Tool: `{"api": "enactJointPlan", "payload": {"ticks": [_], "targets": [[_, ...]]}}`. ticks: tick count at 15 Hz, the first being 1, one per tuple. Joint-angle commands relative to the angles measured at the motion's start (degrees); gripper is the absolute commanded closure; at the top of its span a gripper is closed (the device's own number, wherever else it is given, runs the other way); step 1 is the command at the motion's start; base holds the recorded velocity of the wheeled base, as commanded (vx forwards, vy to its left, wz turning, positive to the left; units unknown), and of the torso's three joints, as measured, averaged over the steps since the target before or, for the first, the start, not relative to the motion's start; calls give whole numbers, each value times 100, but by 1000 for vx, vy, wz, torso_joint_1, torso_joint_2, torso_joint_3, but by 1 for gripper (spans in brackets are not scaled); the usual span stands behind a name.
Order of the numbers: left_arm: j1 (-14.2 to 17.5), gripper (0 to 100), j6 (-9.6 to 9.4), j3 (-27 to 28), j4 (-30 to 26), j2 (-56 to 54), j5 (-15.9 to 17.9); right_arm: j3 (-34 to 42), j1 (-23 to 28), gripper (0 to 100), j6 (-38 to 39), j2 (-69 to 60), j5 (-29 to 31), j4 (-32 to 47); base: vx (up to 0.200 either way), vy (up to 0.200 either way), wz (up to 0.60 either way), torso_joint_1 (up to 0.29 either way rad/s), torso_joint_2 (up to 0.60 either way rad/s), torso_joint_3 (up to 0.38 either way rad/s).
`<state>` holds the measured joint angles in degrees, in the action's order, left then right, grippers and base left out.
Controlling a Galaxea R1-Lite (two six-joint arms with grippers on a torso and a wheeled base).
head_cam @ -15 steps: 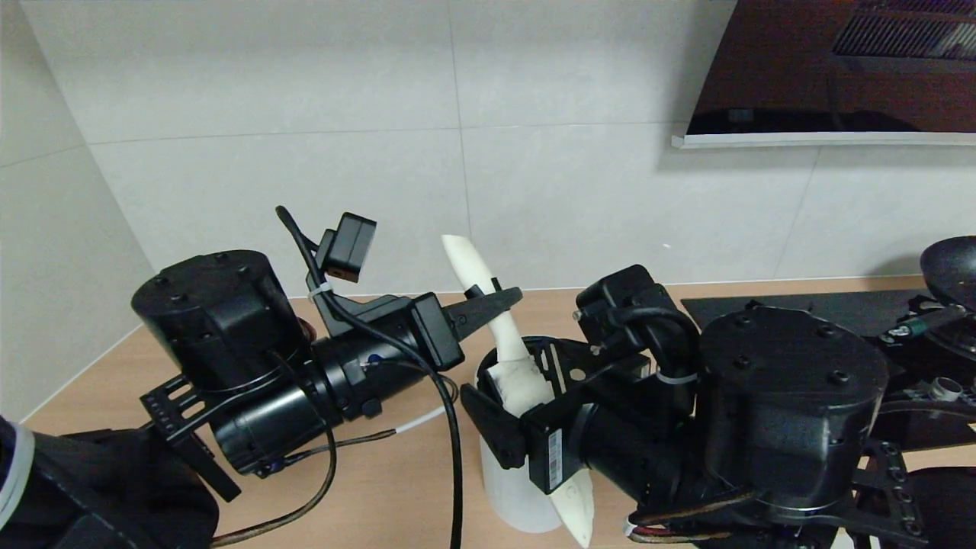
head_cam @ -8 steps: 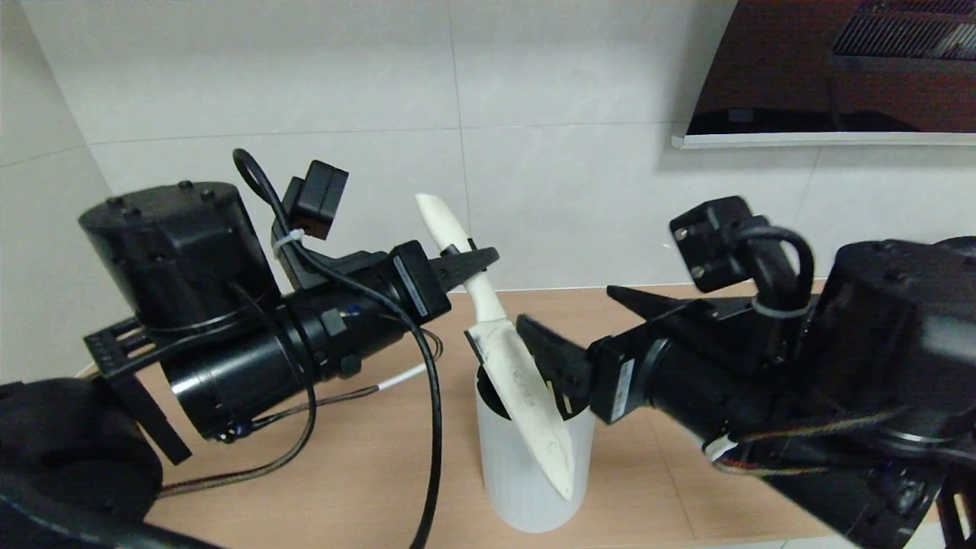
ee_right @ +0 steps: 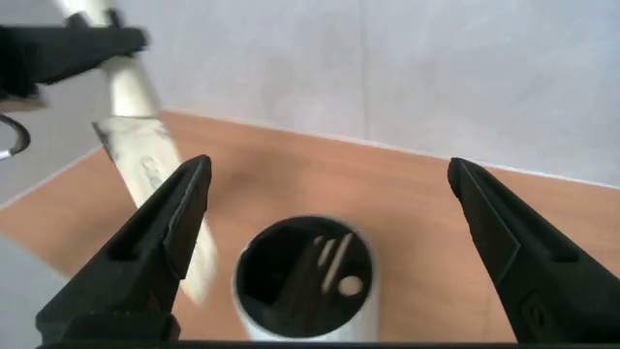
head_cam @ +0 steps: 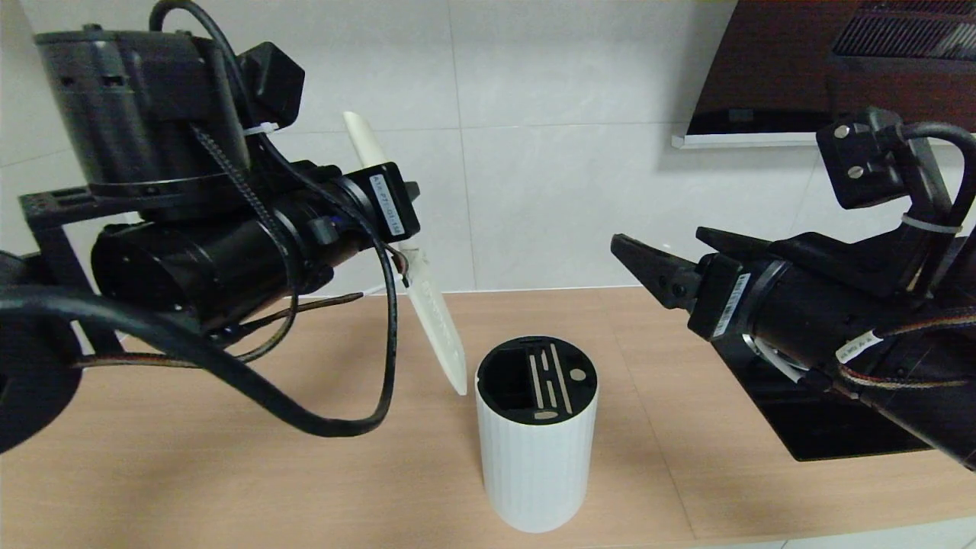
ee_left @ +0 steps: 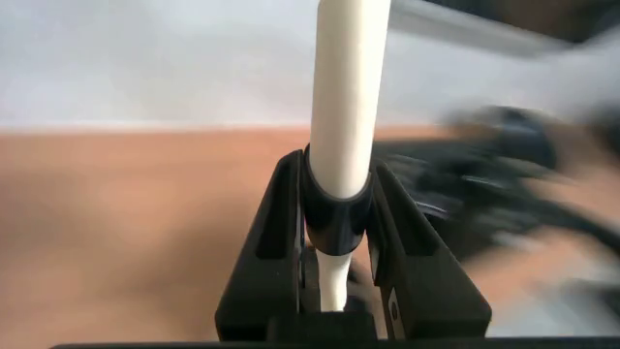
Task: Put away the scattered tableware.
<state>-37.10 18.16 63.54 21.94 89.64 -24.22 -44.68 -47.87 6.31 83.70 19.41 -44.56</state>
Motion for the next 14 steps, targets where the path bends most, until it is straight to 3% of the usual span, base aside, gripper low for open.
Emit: {"api": "enactJointPlan", "payload": {"ticks": [1, 2, 5, 6, 7, 8, 9, 14], "targets": [[-351, 100, -217, 36, 82, 361, -786, 21, 41, 0, 1, -38, 2, 0, 0, 0, 0, 0, 0, 0], [-474, 100, -366, -17, 390, 432, -1120, 47, 41, 0, 1, -29, 2, 0, 0, 0, 0, 0, 0, 0], [-588, 100, -946, -368, 1840, 643, -1216, 56, 41, 0, -7, -12, 2, 0, 0, 0, 0, 0, 0, 0], [-641, 100, -1140, -412, 2402, 739, -1392, 56, 41, 0, -7, -12, 2, 0, 0, 0, 0, 0, 0, 0], [-659, 100, -1184, -412, 2508, 766, -1454, 56, 41, 0, -7, -12, 2, 0, 0, 0, 0, 0, 0, 0], [-790, 100, -1526, -421, 2798, 889, -1673, 56, 41, 0, -7, -3, 2, 0, 0, 0, 0, 0, 0, 0], [-861, 100, -1588, -439, 2842, 950, -1753, 56, 50, 0, -7, 6, 2, 0, 0, 0, 0, 0, 0, 0], [-1080, 100, -1544, -474, 2851, 968, -1770, 73, 50, 0, -7, 32, 2, 0, 0, 0, 0, 0, 0, 0]]}}
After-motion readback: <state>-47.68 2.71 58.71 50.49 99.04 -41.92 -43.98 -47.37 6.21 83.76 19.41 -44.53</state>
